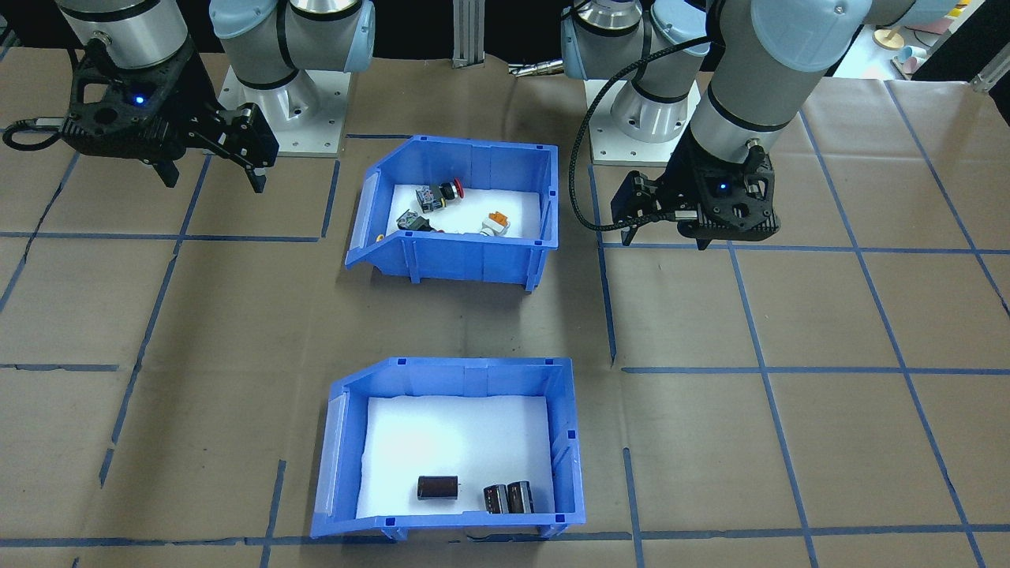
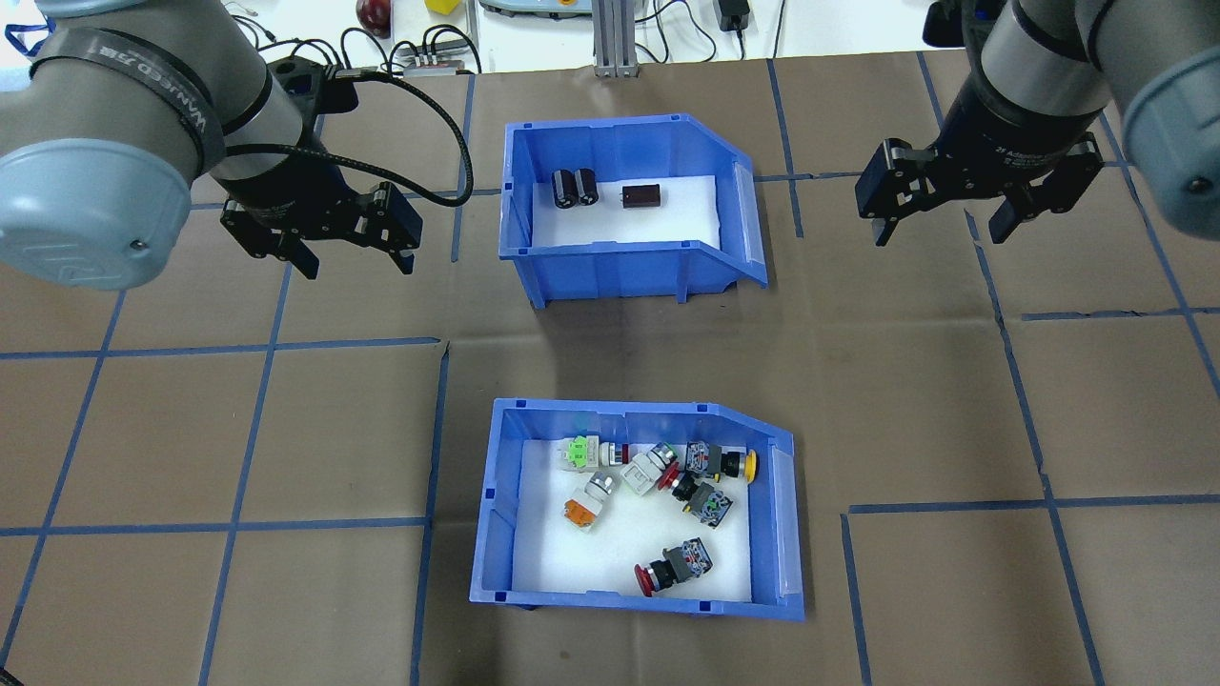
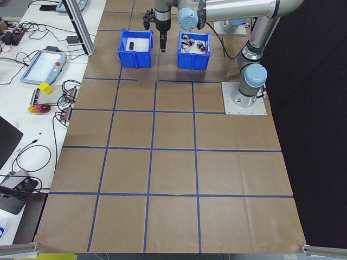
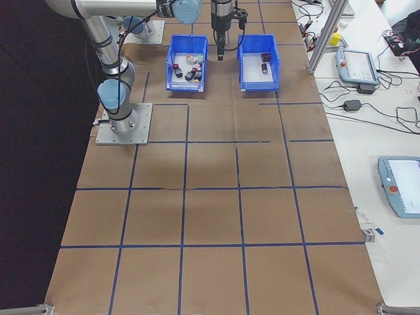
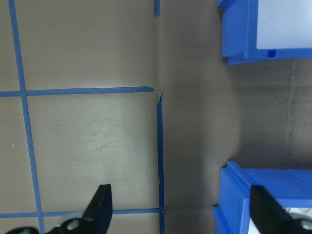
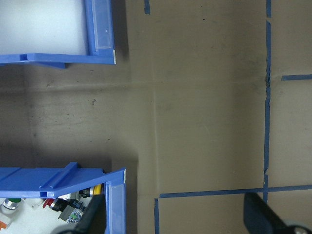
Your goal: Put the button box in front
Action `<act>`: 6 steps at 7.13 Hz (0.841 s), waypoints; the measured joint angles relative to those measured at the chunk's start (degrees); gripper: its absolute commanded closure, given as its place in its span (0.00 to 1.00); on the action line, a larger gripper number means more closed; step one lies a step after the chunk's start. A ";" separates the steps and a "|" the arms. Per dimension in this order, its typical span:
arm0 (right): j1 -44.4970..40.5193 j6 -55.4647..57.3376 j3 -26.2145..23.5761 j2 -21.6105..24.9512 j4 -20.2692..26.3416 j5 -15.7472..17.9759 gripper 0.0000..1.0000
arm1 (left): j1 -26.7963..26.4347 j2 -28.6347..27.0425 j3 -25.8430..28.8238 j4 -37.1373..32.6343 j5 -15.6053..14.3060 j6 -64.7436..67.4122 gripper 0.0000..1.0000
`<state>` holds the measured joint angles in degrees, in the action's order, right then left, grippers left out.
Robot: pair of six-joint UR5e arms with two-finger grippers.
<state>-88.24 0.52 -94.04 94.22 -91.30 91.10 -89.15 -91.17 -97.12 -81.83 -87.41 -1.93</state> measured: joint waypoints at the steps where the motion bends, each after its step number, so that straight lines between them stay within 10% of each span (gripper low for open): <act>1: 0.00 -0.14 0.02 -0.07 0.08 0.07 0.00 | -0.01 -0.06 -0.03 0.00 0.02 0.00 0.01; 6: -0.10 -3.34 0.70 -0.33 0.48 0.20 0.00 | -0.05 -0.41 -0.09 0.07 0.26 0.04 0.01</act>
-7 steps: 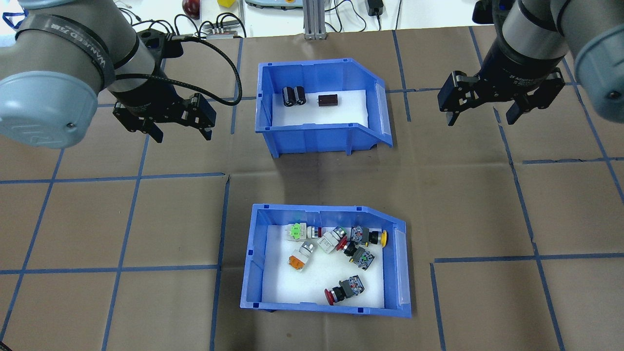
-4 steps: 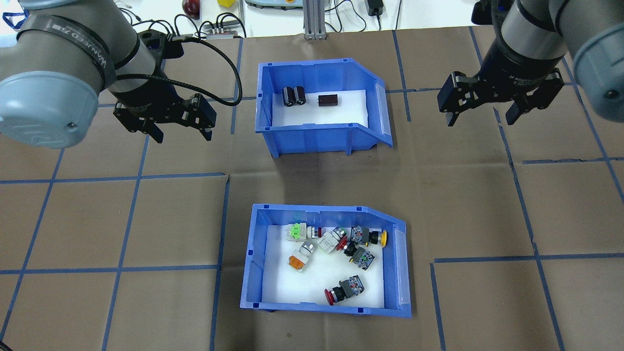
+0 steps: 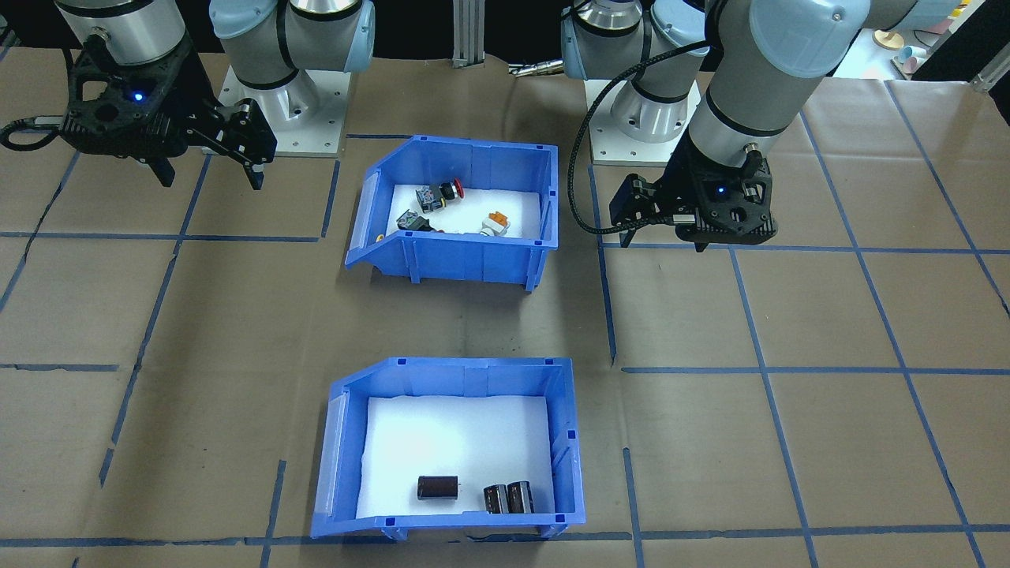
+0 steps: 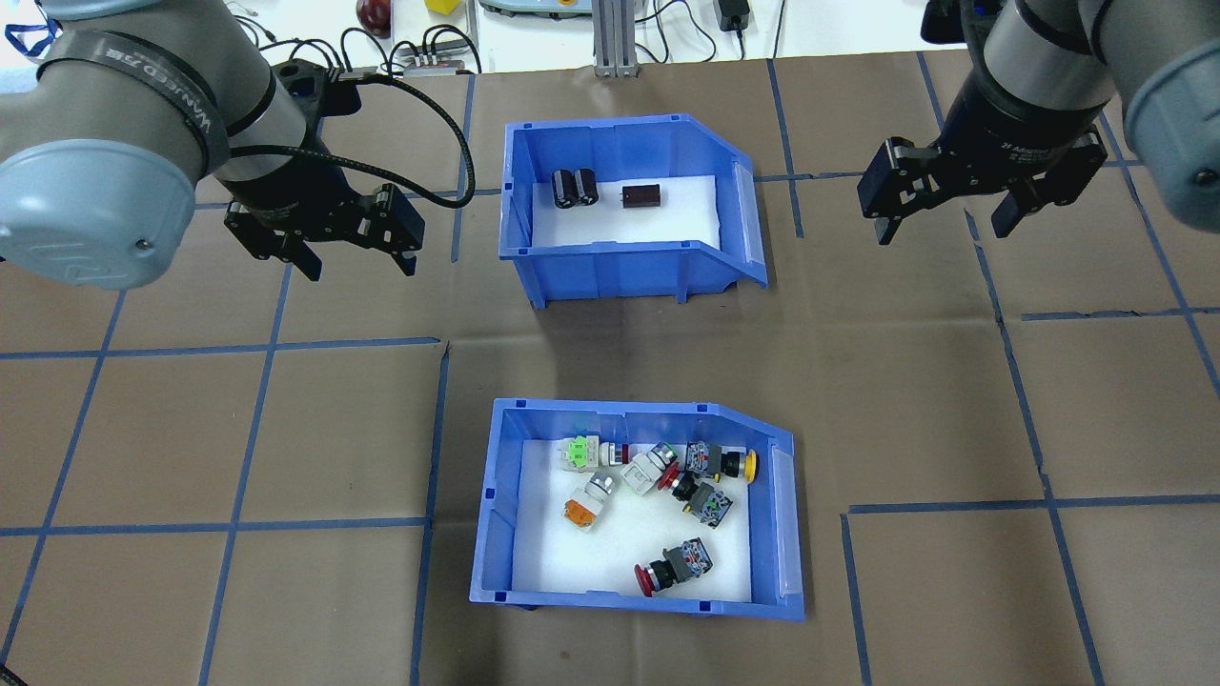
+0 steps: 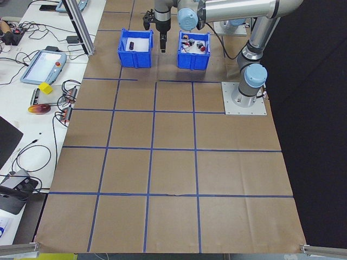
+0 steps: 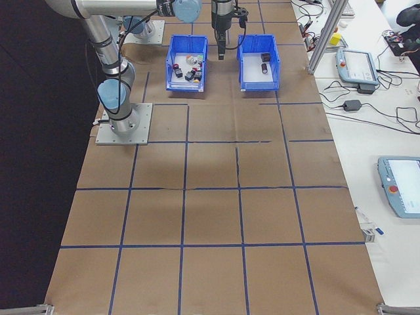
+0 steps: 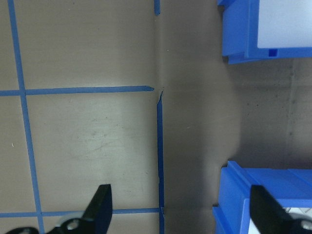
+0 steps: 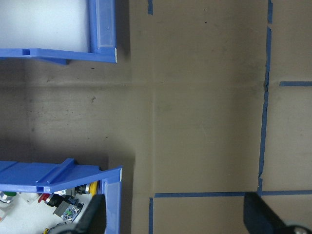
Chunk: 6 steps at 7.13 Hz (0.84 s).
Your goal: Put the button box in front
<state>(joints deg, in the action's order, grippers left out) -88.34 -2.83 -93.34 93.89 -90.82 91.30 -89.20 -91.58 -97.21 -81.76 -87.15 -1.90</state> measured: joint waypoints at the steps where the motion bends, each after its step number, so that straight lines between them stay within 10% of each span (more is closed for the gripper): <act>1: -0.10 -2.50 0.27 -0.76 -0.04 -0.30 0.00 | 0.00 -0.08 -0.11 -0.05 0.03 0.01 0.01; 6: -0.43 -26.21 1.54 -7.55 -6.23 0.15 0.00 | -0.53 2.23 -9.84 3.54 1.11 13.71 0.01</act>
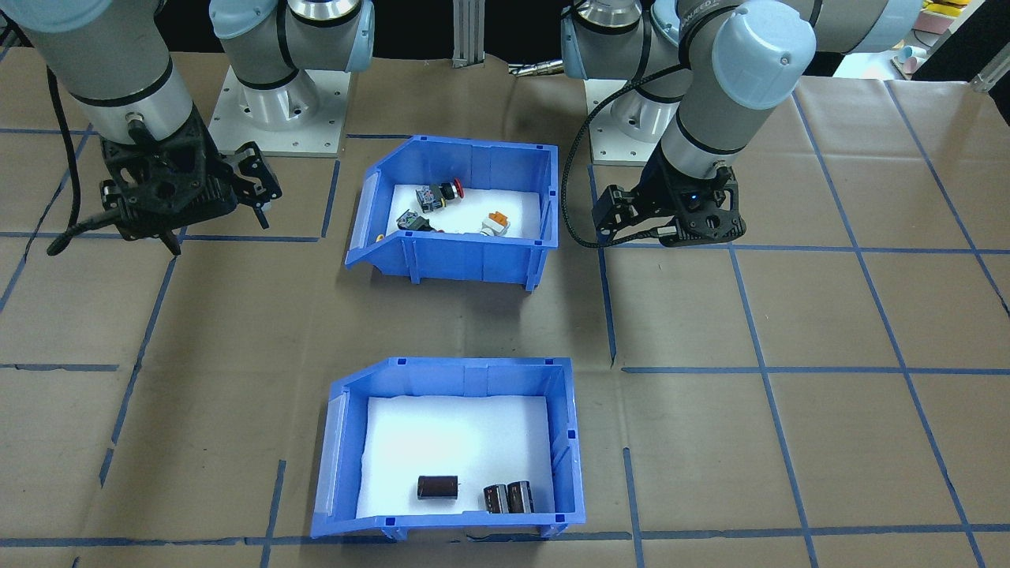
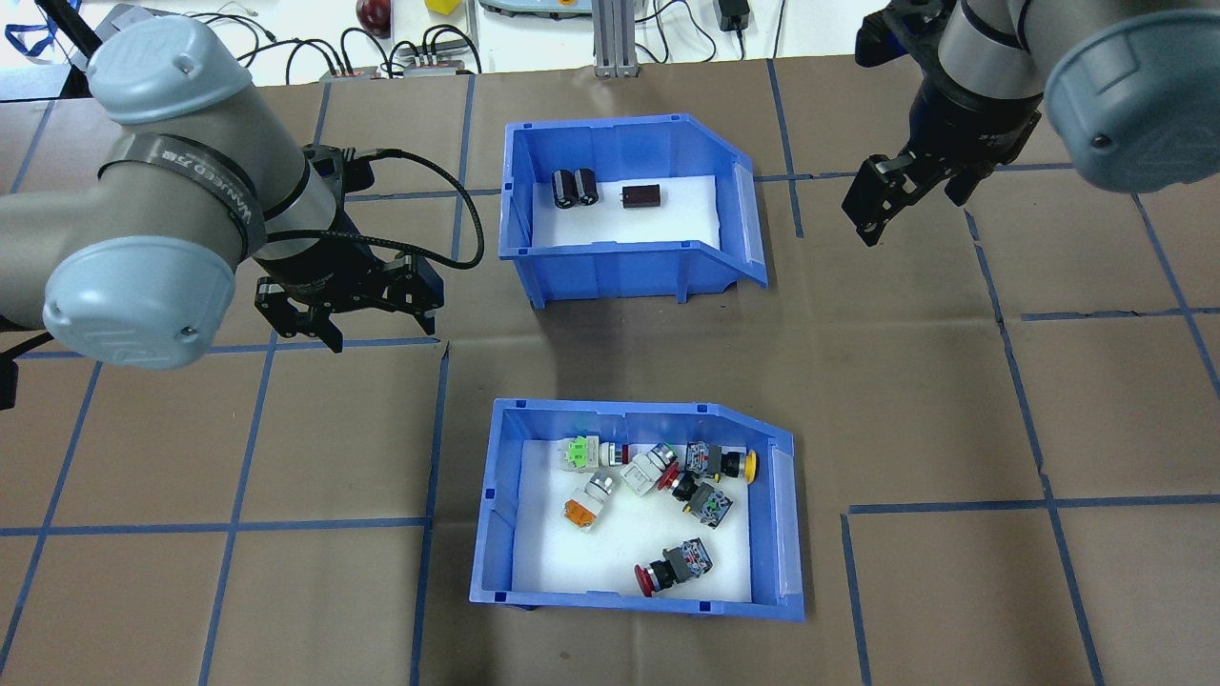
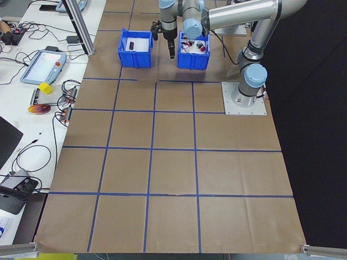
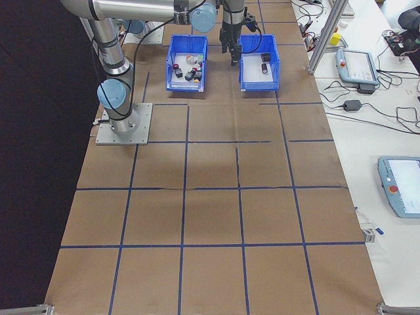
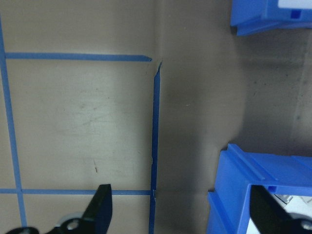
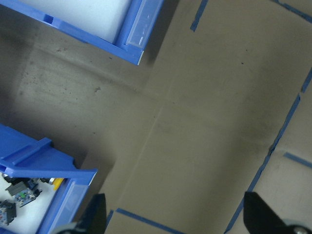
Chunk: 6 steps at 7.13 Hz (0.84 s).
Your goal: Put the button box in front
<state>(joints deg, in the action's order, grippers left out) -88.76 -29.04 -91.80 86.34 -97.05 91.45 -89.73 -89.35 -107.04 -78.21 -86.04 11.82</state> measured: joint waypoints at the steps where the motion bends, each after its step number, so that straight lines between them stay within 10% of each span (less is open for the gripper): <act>1: -0.43 -6.43 0.88 -2.26 -2.52 0.01 0.00 | -0.22 0.34 -1.56 0.78 1.13 7.58 0.01; 6: -11.99 -32.10 12.72 -15.84 -4.12 -0.15 0.00 | -10.11 5.63 -8.48 1.12 3.22 62.54 0.01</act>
<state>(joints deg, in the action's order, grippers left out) -100.75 -61.14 -79.07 70.50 -101.17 91.30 -99.84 -83.72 -115.52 -77.09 -82.81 74.36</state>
